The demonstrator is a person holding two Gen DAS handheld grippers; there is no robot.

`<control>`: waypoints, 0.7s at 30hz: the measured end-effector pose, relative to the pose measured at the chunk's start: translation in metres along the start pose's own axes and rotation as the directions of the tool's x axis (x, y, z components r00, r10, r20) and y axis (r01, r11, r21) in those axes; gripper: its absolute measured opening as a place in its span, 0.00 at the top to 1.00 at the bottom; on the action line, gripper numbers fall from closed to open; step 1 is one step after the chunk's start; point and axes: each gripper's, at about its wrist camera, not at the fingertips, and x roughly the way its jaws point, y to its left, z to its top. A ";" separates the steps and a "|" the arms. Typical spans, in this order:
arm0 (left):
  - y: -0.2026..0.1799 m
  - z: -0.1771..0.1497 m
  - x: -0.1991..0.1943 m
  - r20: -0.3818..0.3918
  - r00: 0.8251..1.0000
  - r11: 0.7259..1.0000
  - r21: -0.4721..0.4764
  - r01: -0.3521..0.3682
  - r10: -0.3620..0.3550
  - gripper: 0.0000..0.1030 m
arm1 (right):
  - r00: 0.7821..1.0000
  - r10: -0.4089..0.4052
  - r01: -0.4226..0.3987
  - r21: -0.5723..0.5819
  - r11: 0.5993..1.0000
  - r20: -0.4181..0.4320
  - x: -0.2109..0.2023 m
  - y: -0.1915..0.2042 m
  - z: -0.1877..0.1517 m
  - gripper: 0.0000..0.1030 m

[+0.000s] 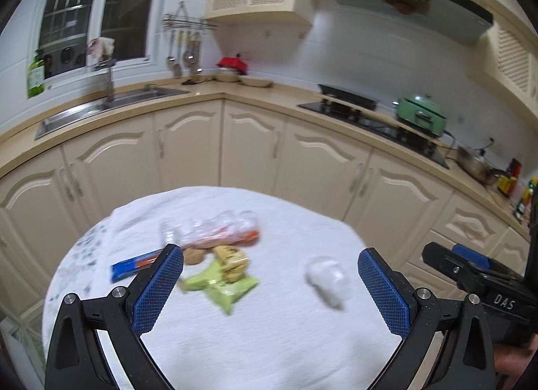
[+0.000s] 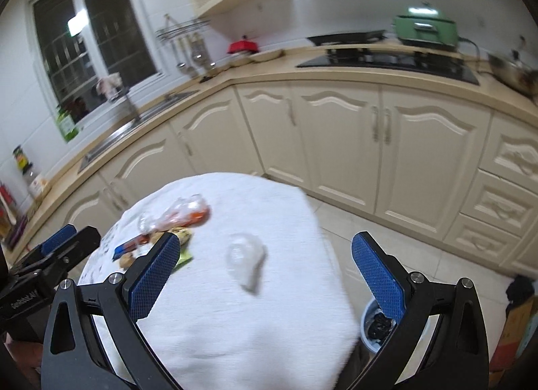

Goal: Collect trash
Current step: 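Bring both empty grippers back to the table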

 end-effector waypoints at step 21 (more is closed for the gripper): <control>0.030 0.015 0.053 -0.081 0.993 0.996 -0.009 -0.090 0.089 0.01 | 0.987 -0.016 -0.002 -0.111 0.994 -0.158 0.079 0.037 -0.016 0.10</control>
